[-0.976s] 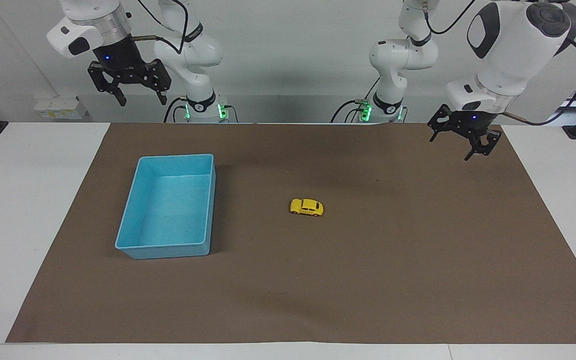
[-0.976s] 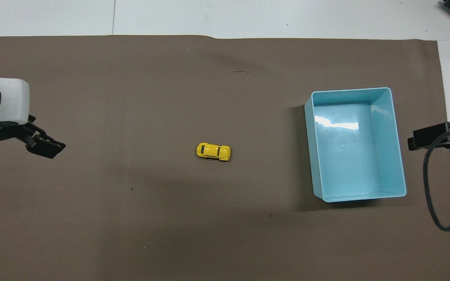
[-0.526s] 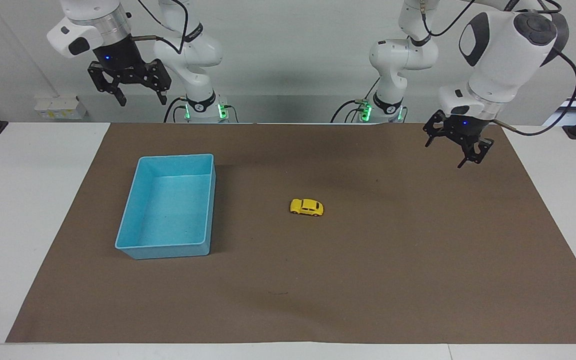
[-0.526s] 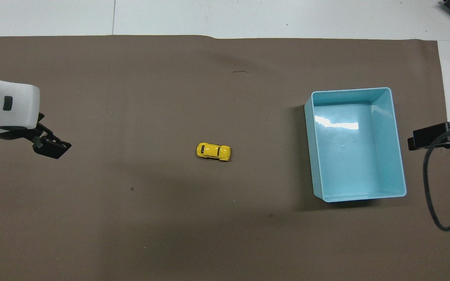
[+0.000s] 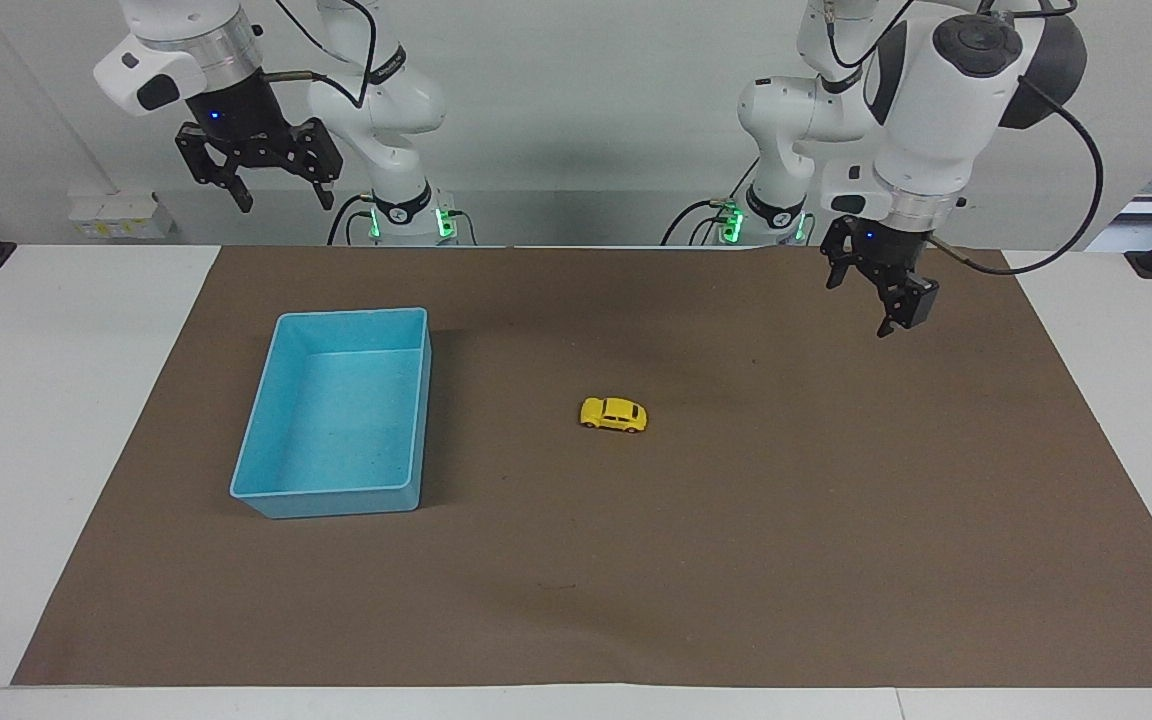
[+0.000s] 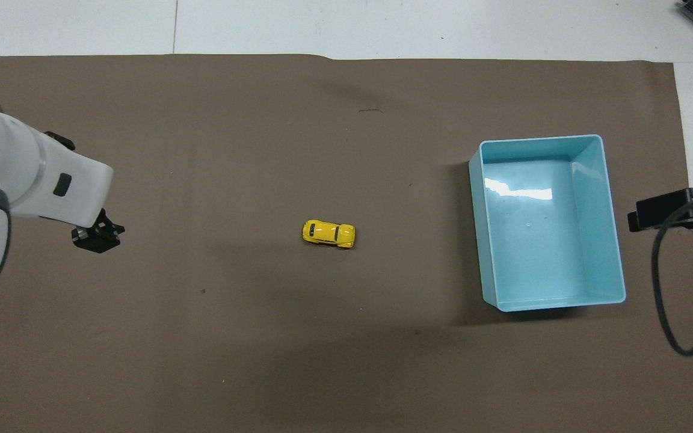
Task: Wind up and store yellow beetle car
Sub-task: 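Move the left gripper over the yellow beetle car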
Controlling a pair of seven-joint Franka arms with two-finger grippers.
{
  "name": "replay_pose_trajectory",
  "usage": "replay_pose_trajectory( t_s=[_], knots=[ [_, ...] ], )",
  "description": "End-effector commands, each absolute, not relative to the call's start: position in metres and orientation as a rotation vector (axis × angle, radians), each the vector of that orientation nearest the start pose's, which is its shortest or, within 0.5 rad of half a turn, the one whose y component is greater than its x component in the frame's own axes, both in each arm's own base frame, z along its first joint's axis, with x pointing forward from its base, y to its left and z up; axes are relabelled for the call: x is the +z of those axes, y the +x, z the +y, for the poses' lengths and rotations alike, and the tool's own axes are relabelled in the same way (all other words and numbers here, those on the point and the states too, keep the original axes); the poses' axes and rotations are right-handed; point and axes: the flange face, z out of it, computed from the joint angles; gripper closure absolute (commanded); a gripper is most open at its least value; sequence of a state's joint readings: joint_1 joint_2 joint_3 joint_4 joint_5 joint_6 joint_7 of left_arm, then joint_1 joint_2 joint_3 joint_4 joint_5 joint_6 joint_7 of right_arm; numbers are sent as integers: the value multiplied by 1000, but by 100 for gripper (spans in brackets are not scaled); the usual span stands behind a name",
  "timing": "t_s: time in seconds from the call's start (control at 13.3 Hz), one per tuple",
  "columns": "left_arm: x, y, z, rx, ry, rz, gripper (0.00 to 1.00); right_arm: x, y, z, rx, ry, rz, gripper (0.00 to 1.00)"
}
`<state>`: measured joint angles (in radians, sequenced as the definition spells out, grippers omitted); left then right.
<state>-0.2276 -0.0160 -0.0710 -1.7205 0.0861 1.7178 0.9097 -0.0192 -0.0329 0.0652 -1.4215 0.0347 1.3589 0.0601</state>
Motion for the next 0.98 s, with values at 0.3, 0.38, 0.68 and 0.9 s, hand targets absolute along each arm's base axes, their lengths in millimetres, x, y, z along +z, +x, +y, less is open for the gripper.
replay_pose_trajectory(
  t_s=[0.3,0.38,0.68,0.9],
  knots=[
    [508,514,-272,131,-2380,1887,0,691,518,28,31,-3118,35,0],
    [491,512,-294,148,-2316,1916,0,691,518,28,31,-3118,35,0],
    [420,502,-361,183,-2211,1916,0,691,518,28,31,-3120,33,0],
    [389,496,-386,165,-2202,1923,0,691,518,28,31,-3119,33,0]
  ],
)
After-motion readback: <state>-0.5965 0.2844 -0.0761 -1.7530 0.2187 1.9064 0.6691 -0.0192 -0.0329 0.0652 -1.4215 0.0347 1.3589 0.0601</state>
